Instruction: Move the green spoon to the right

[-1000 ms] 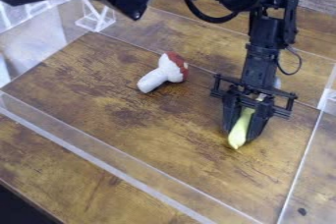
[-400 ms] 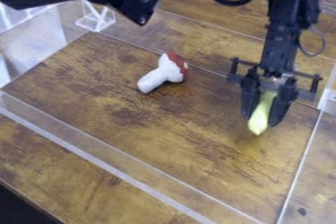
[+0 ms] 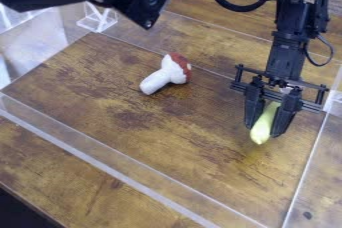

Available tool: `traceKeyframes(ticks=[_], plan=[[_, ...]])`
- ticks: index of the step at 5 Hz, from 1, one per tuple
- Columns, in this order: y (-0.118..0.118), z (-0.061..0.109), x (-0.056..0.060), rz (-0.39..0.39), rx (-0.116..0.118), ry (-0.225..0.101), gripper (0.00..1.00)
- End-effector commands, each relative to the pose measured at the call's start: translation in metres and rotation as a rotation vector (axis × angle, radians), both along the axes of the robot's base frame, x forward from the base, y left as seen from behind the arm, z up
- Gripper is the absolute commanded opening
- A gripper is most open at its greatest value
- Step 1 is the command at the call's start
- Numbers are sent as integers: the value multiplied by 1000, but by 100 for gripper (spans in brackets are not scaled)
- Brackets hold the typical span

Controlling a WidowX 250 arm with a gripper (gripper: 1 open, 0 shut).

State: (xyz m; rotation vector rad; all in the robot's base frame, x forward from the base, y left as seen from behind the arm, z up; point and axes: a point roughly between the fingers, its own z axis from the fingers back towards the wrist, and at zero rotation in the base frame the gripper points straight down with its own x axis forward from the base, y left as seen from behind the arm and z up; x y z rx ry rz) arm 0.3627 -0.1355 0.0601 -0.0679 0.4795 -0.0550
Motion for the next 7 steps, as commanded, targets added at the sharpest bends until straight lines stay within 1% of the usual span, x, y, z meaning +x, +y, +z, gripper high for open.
traceKeyframes(ticks=[1,2,3,4,6,7], plan=[[-10,42,3,-30,-36,-89,100],[-20,45,7,-53,-52,-89,100],[-19,64,8,-26,-68,-114,100],[-18,73,5,10,-74,-112,100],[-11,88,-13,62,-81,-95,100],[-7,86,-12,112,-80,-85,100]])
